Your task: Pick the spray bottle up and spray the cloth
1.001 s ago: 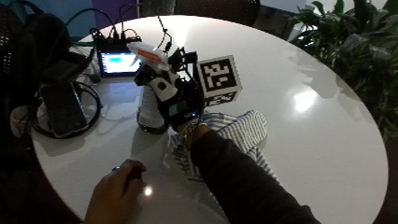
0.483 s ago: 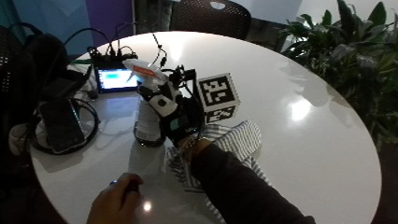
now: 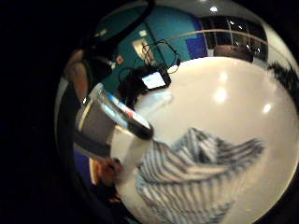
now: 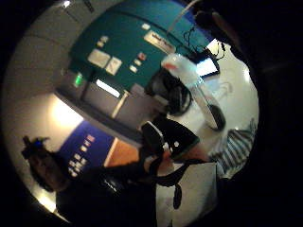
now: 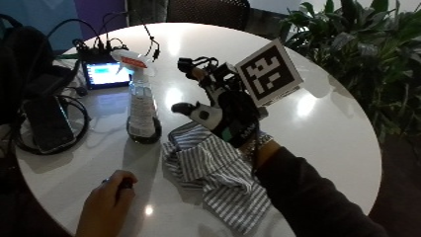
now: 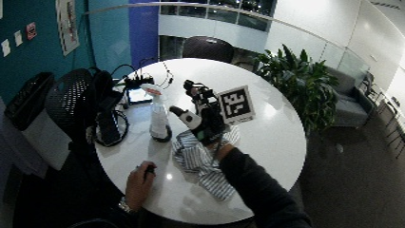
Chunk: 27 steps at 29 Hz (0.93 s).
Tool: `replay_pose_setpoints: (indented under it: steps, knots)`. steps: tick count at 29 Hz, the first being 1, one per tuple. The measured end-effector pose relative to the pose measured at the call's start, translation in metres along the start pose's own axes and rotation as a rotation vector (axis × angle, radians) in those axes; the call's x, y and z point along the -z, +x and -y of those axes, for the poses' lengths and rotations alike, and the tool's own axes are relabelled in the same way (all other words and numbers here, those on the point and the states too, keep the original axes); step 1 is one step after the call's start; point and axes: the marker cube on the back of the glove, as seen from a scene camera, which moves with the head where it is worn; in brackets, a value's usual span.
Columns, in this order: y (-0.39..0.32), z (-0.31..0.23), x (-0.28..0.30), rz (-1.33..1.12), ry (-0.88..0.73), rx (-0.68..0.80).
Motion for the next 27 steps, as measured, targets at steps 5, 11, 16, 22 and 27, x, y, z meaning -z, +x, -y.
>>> replay_pose_setpoints:
  steps: [5, 11, 16, 22, 27]
  knots:
    - [-0.012, -0.027, 0.023, -0.185, -0.261, 0.172]
    - [-0.034, -0.058, 0.027, -0.292, -0.463, 0.292]
    - [-0.065, -0.066, -0.005, -0.279, -0.556, 0.406]
    - [-0.052, -0.095, 0.023, -0.369, -0.622, 0.405]
    - [-0.049, -0.096, 0.022, -0.396, -0.609, 0.409]
